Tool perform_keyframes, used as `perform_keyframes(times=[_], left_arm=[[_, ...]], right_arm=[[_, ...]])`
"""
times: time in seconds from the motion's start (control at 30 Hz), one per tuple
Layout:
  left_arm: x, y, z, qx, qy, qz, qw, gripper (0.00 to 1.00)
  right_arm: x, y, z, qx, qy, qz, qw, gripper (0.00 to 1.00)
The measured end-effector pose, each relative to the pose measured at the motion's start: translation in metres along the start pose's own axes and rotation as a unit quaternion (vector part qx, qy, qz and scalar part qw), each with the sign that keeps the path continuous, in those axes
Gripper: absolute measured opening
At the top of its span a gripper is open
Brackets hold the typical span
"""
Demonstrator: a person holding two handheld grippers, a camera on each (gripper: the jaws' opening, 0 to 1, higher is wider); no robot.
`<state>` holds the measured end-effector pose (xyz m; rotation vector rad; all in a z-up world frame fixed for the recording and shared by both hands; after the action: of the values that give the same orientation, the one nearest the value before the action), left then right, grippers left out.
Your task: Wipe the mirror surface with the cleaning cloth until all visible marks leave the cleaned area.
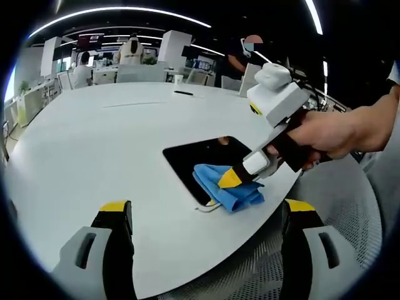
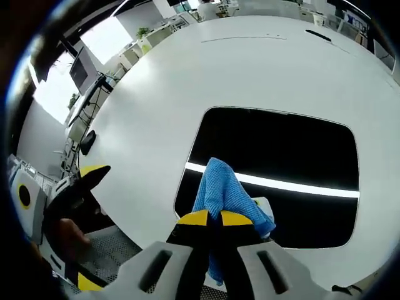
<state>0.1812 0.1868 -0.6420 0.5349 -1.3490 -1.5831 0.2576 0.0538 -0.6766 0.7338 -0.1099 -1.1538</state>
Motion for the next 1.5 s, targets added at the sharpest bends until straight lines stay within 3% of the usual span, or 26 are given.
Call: perform_keyframes(times=[0.67, 1.2, 1.27, 1.33, 1.5], left_arm=[[-0.001, -0.002, 0.0, -0.004, -0.002, -0.007, 1.0, 0.99], [-0.001, -0.003, -0.001, -0.008, -0.005, -0.01, 0.9999, 0.99], [0.002, -0.001, -0.001, 0.005, -0.021, 0.006, 0.9998, 0.99], [0.0, -0.003, 0.001, -0.009, -0.008, -0.006, 0.9999, 0.99], [0.0, -0.004, 0.004, -0.009, -0.008, -0.014, 0.9998, 0.99]], right_arm=[[-0.023, 0.004, -0.009, -0.008, 0.018, 0.019, 0.9996, 0.0], [-0.023, 0.004, -0.012, -0.014, 0.023, 0.041, 0.9988, 0.0], [-0.022, 0.004, -0.012, -0.013, 0.026, 0.042, 0.9987, 0.0], [-0.022, 0.004, -0.012, -0.012, 0.032, 0.05, 0.9982, 0.0], [-0.021, 0.004, -0.012, -0.009, 0.029, 0.053, 0.9981, 0.0]])
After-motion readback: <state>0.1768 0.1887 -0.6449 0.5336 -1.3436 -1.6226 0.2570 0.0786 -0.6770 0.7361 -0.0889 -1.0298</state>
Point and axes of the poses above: the point that each gripper's makers call its tool centre point, and the gripper's own axes: z roughly backward along the fingers, x roughly to its right, y roughly out of its top, the point moved 7 cm from there along z, roughly backward along the fingers, and after that the axes turned 13 degrees about x, right-handed, at the moved point
